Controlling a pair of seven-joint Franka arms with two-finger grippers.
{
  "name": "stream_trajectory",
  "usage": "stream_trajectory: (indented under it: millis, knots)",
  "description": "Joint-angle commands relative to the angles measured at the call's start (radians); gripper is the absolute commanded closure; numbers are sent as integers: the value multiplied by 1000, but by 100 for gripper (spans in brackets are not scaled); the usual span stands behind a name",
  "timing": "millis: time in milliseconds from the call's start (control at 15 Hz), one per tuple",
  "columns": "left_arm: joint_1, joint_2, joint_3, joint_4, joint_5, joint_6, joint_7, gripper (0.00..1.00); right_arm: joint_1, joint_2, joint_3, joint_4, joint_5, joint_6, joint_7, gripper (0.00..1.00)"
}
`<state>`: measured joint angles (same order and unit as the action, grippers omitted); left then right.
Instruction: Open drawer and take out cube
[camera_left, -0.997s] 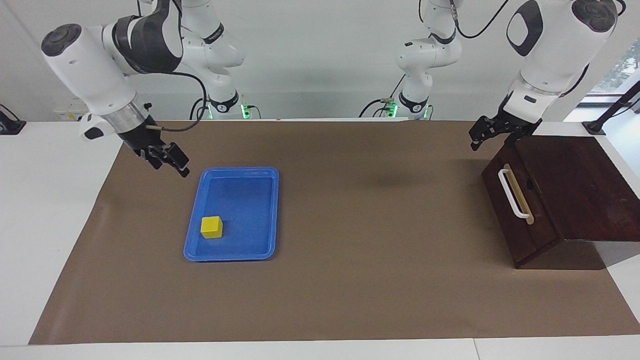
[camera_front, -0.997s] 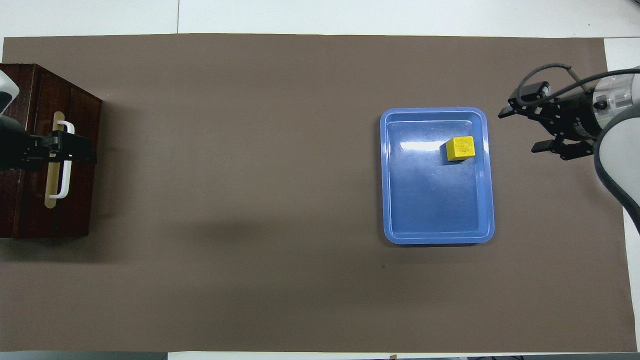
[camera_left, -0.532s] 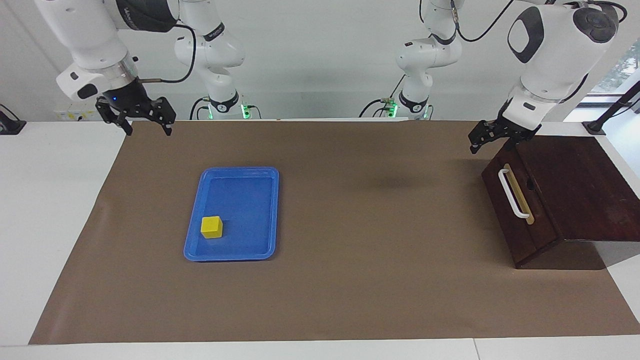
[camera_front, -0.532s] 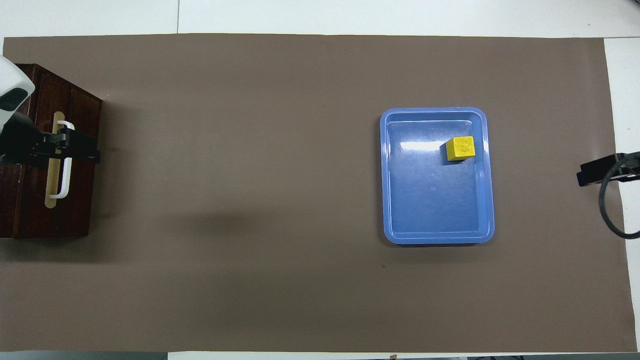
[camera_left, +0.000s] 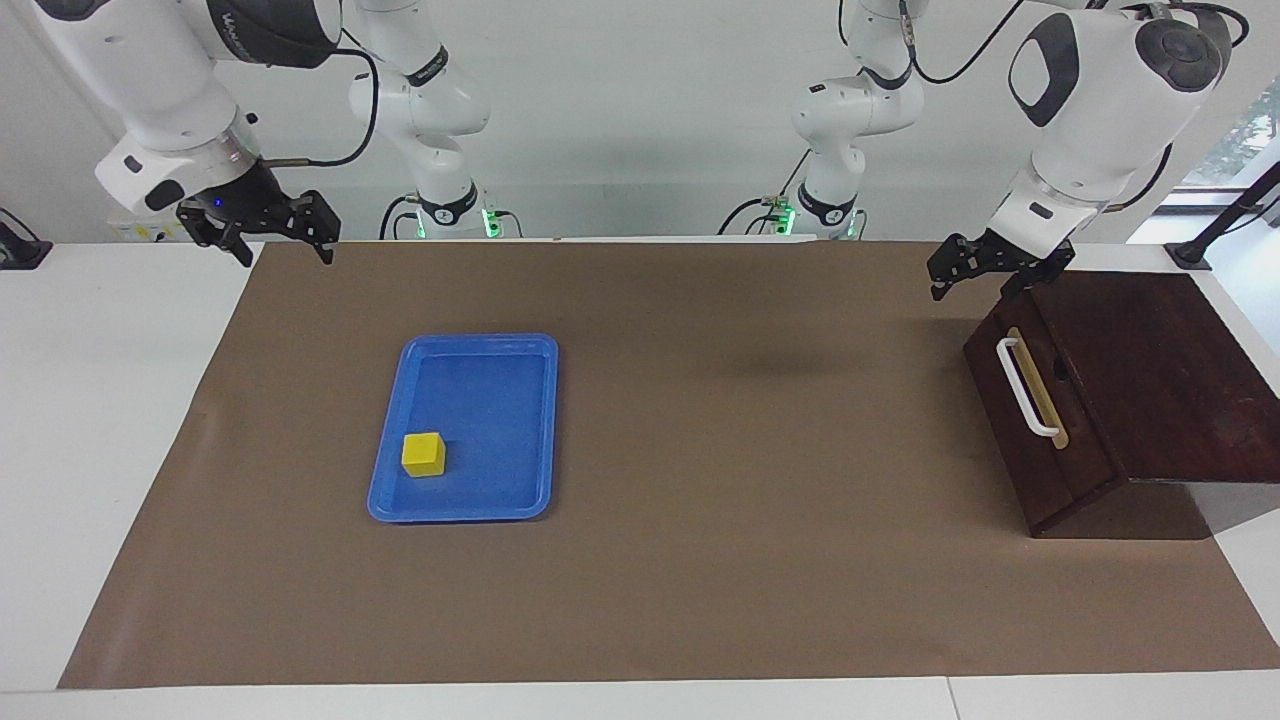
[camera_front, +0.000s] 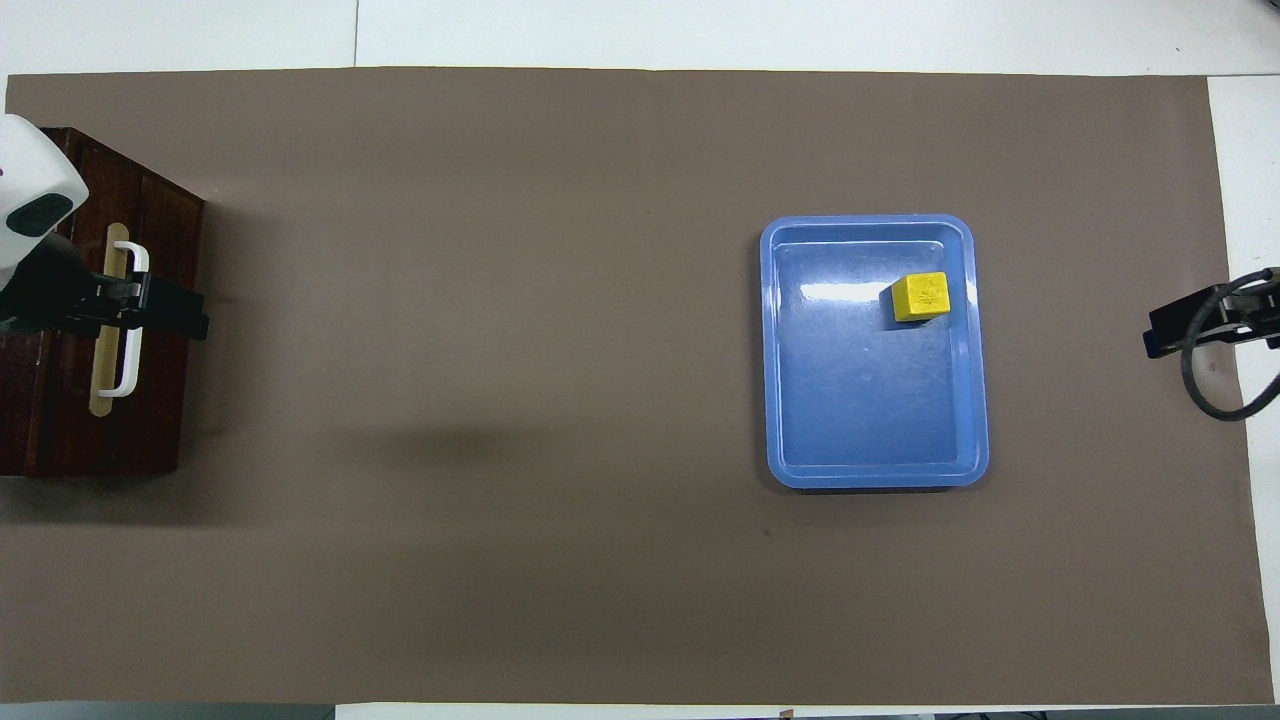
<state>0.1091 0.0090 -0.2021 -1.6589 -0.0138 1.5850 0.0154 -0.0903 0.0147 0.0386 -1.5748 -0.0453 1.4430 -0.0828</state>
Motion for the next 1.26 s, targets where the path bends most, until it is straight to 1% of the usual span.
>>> stream_trajectory:
  millis: [0,199,532,1196]
  knots:
    - [-6,-34,6,-39,14,-10,14,0,-23,-15,18,-33,27,22,53,0]
    - [-5,-32,6,-36,14,3,17,0,-28,1,26,15,47,-7,74,0]
    - [6,-34,7,-30,14,4,18,0,-19,-28,26,-1,38,-7,77,0]
    - [-5,-34,7,-32,14,4,15,0,-16,-30,26,-1,38,-6,77,0]
